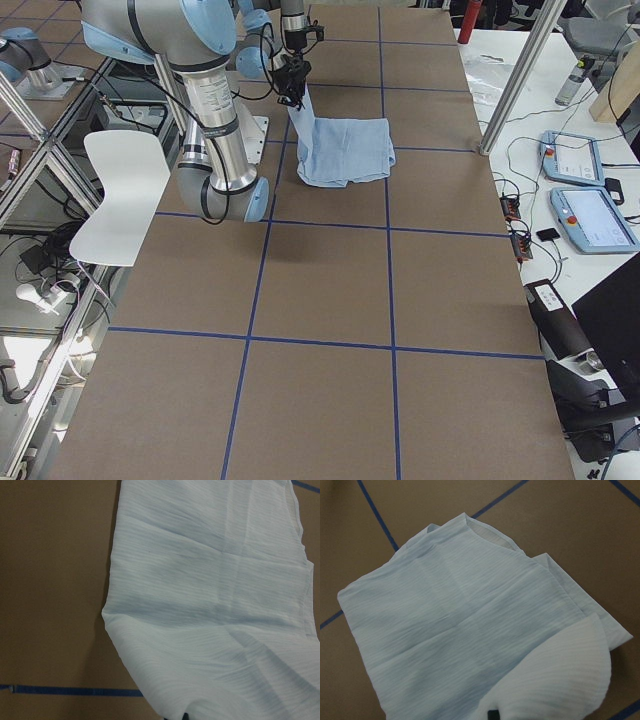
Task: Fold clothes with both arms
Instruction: 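Lift the near edge with both grippers and fold it toward the collar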
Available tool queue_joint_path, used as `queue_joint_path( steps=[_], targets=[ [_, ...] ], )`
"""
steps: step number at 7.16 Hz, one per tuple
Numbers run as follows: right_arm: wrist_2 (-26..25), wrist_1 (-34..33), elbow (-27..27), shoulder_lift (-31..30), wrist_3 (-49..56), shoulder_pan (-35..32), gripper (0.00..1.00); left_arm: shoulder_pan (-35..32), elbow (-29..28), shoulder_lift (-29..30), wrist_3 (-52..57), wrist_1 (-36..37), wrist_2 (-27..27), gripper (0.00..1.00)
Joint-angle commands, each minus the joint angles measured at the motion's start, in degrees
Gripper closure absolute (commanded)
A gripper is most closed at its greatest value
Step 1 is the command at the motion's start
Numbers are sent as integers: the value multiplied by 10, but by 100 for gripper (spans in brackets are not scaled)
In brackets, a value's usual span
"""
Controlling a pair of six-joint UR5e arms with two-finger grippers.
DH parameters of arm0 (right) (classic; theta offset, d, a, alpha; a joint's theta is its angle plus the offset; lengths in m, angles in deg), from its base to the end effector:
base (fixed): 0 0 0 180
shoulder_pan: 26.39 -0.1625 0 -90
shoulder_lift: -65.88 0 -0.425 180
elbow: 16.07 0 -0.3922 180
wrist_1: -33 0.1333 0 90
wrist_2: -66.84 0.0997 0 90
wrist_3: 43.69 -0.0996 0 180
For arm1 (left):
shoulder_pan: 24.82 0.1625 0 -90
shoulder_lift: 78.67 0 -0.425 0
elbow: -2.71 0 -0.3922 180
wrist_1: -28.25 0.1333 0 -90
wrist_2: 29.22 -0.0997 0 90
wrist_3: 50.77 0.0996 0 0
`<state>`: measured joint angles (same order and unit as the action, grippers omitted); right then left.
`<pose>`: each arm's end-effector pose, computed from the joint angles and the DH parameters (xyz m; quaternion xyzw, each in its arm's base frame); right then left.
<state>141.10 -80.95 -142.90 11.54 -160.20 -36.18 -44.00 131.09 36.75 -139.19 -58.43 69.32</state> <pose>-0.4690 -0.2436 0.1225 0.0643 -0.4210 0.3348 0.8406 0.4243 -0.2731 0.1562 0.0272 0.5056 -0.0947 0.8571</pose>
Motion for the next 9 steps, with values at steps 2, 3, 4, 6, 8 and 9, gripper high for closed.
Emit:
queue_joint_path(
  steps=[2,3,4,6,8,9],
  targets=[
    [1,104,95,4,71,-70,100,-97,-84,45,62,-3,2,100],
    [1,143,130,5,93,-85,100,-123,-130,69,82,-9,2,100],
    [2,164,153,5,103,-99,100,-139,-184,78,93,-48,2,100],
    [3,192,212,23,131,-124,100,-158,-300,109,112,-147,-9,100],
    [4,272,320,49,147,-149,100,-168,-380,131,122,-203,-12,100],
    [16,309,369,65,162,-163,100,-169,-408,135,133,-223,-14,100]
  ],
)
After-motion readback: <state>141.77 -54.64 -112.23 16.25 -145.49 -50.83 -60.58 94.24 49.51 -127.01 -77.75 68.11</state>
